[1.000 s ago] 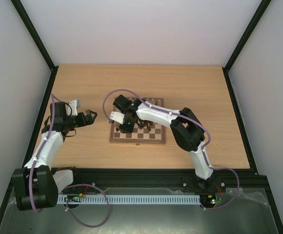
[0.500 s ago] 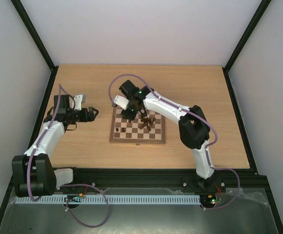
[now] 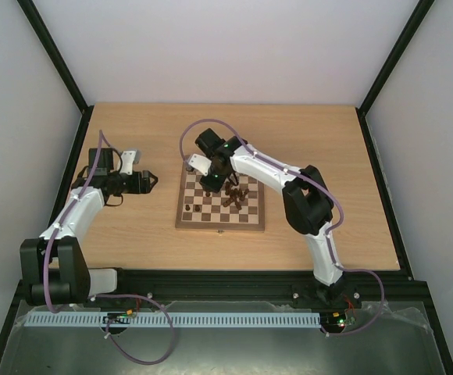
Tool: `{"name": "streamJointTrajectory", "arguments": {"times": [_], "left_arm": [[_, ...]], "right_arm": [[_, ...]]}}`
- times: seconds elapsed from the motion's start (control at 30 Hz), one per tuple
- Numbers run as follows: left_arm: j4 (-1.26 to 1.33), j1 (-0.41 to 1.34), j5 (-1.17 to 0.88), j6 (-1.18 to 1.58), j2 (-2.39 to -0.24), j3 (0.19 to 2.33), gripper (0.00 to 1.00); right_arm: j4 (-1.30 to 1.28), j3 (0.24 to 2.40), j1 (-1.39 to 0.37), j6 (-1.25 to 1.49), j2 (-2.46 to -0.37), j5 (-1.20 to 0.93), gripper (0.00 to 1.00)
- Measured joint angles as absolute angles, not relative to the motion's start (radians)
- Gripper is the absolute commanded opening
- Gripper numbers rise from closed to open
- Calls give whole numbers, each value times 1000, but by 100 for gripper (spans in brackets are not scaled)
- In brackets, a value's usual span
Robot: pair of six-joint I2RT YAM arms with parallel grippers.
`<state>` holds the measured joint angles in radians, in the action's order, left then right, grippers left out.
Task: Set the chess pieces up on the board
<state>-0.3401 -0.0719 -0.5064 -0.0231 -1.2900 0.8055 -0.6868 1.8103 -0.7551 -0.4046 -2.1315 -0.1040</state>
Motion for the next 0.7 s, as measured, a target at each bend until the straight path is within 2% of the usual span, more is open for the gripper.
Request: {"name": "streamJointTrajectory", "arguments": {"times": [0.47,0.7], "left_arm": [[-339,-72,-505,-15,-1290,805,79],[-335,-72,-505,-12,-1290,805,79]], "right_arm": [[-712,1824,-755,-398,-2178,-132,31],[-726,1825,-755,-390,-2201,-160,22]]}}
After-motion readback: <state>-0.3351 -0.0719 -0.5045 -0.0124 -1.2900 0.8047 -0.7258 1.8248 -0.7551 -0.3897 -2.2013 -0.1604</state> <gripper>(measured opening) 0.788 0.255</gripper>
